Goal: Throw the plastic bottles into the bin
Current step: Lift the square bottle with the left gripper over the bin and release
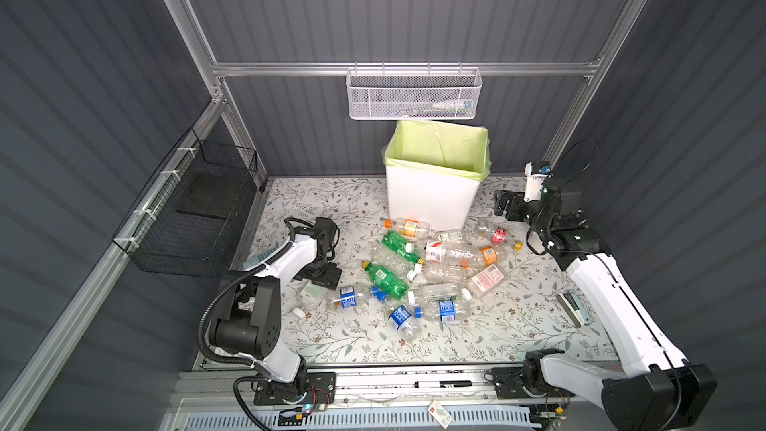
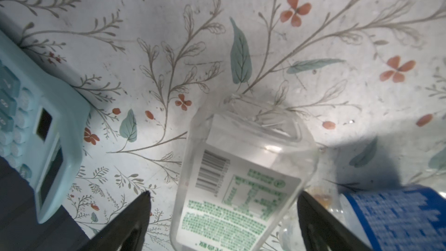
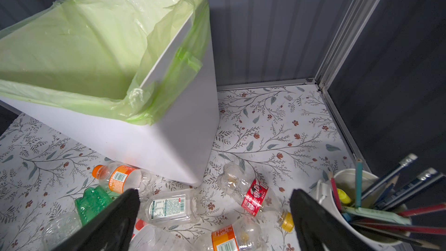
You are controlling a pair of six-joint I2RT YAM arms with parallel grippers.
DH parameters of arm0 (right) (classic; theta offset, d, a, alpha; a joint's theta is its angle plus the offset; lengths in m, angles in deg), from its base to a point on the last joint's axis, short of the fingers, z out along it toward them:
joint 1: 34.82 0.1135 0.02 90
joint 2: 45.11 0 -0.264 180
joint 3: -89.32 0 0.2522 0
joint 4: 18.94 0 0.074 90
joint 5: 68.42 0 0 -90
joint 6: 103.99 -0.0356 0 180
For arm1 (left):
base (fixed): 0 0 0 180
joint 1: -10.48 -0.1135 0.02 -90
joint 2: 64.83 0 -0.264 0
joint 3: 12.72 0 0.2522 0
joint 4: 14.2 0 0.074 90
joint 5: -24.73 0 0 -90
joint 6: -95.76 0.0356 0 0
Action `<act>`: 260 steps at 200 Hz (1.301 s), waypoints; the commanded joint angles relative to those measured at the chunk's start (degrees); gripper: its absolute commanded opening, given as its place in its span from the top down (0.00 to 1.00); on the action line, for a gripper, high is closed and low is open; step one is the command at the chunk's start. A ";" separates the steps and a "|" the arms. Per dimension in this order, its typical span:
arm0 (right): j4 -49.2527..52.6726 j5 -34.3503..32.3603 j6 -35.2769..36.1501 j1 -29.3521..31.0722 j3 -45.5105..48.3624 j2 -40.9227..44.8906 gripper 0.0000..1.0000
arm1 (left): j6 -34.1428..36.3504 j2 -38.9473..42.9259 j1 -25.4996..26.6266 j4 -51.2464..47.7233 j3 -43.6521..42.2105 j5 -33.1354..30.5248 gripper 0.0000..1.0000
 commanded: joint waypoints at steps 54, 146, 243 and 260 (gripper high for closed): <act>0.57 0.96 -0.31 -1.66 1.48 1.34 0.01 | 2.26 -4.71 -1.32 -2.15 2.65 2.64 0.15; 1.99 2.04 -0.22 -6.72 7.21 6.89 0.01 | 2.96 -4.67 -3.69 -0.47 4.49 5.80 0.45; 3.27 2.52 -1.76 -9.88 10.64 11.39 0.01 | -2.74 12.86 -5.01 7.00 30.13 3.26 0.48; 3.29 2.30 -2.09 -10.08 11.03 12.29 0.01 | -5.43 18.69 -5.01 19.98 32.18 3.55 0.43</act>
